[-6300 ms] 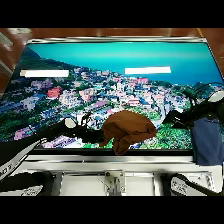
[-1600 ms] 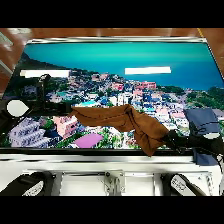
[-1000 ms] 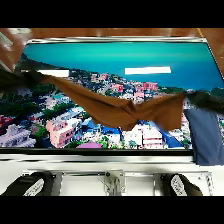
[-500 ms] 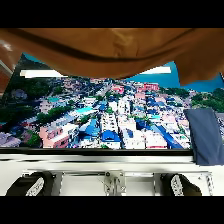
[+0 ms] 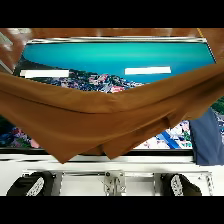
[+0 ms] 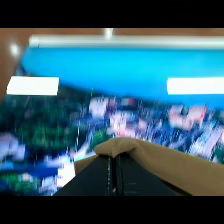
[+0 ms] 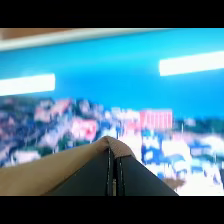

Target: Fold the shirts.

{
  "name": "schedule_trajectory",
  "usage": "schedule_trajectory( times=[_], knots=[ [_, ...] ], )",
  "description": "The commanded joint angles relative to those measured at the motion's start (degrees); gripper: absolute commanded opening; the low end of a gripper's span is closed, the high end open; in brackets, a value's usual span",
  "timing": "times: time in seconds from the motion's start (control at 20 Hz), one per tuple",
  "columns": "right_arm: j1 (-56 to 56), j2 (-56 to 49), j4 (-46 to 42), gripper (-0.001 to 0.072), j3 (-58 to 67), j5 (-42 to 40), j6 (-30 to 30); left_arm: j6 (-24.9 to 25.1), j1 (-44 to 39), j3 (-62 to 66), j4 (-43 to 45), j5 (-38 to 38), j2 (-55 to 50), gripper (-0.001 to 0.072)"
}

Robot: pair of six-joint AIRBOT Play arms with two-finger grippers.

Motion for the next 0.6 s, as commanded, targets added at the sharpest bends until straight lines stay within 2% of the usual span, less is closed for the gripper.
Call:
schedule_trajectory(
  times=[0.0, 0.15, 0.3, 0.4, 0.55],
  knots=[
    [0.0, 0.1, -3.2, 0.0062, -5.0, 13.3, 2.4, -0.1, 0.0, -12.4, 2.3, -3.8, 0.0, 0.0037],
    [3.1, 2.2, -3.5, 0.0062, -17.4, 14.2, 2.8, -1.1, 0.0, -21.9, 2.3, -1.5, -0.1, 0.0037],
    [12.0, 2.5, -14.6, 0.0062, -27.2, 11.1, 2.4, -2.2, 0.1, -27.5, 1.7, 2.9, -0.1, 0.0037],
    [17.3, 1.8, -23.8, 0.0062, -32.4, 1.5, 2.4, -3.7, 0.1, -30.2, 1.6, 7.8, -0.7, 0.0037],
    [20.7, -4.1, -27.6, 0.0062, -34.9, -15.7, 3.9, -5.2, 0.0, -31.0, -0.7, 15.5, -5.0, 0.0037]
  ],
)
